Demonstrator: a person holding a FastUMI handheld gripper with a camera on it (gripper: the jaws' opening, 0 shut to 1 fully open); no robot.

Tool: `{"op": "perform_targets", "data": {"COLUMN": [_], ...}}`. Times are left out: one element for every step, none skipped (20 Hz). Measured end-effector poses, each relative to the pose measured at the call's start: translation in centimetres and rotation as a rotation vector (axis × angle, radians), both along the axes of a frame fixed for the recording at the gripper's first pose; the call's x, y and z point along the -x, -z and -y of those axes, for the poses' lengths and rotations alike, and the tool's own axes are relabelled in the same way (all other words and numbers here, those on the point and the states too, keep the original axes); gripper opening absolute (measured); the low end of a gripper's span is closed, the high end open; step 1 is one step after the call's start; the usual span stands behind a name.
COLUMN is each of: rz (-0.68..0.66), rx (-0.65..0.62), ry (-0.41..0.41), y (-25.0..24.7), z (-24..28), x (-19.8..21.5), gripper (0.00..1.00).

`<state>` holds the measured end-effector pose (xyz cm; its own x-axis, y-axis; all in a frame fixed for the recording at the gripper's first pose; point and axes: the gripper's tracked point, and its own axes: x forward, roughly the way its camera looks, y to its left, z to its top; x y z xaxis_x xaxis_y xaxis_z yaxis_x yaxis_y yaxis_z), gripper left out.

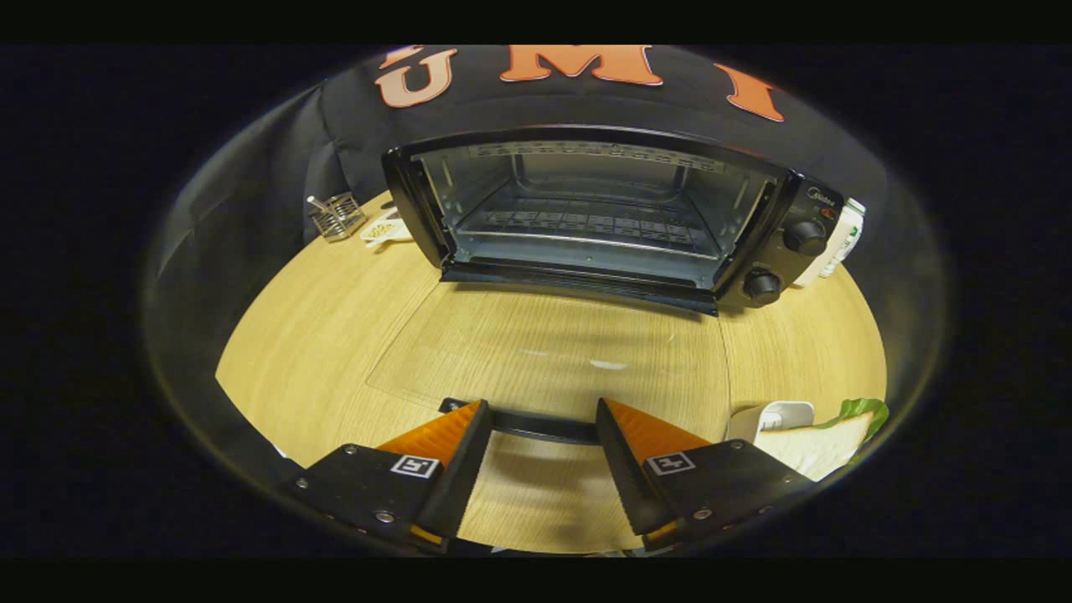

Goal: Open the toaster oven, put the food inside, and close the toaster oven door.

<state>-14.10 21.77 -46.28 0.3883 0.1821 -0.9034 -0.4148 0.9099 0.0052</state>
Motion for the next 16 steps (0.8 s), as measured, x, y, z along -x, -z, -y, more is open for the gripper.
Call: {"op": "perform_targets", "data": {"rz": [0.003,0.009,0.018,0.033,0.051,0.069,0.092,0.112,0.131,0.151,0.166,0.178,0.190,0.198,0.200,0.209], "rx": [-0.024,-0.052,-0.080,-0.100,-0.104,-0.097,-0.089,-0.082,-0.081,-0.081,-0.086,-0.088,-0.080,-0.058,-0.029,-0.008], "ry": [0.014,0.030,0.050,0.068,0.087,0.102,0.118,0.137,0.159,0.185,0.209,0.230,0.245,0.259,0.266,0.271], "y": [-0.4,-1.4,-2.3,-3.3,-4.2,-5.2,-6.2,-7.1,-8.1,-9.1,-9.8,-10.4,-10.8,-10.9,-11.0,-11.2], "z": [0.3,0.7,1.3,2.1,3.2,4.8,6.3,8.0,9.4,10.8,12.2,13.5,15.0,16.6,18.3,19.8], "x": [0.1,0.1,0.0,-0.2,-0.3,-0.7,-1.0,-1.3,-1.6,-1.9,-2.3,-2.7,-3.0,-3.3,-3.3,-3.4], "gripper": [0.75,0.75,0.75,0.75,0.75,0.75,0.75,0.75,0.76,0.79,0.83,0.87,0.89,0.91,0.94,0.97]}}
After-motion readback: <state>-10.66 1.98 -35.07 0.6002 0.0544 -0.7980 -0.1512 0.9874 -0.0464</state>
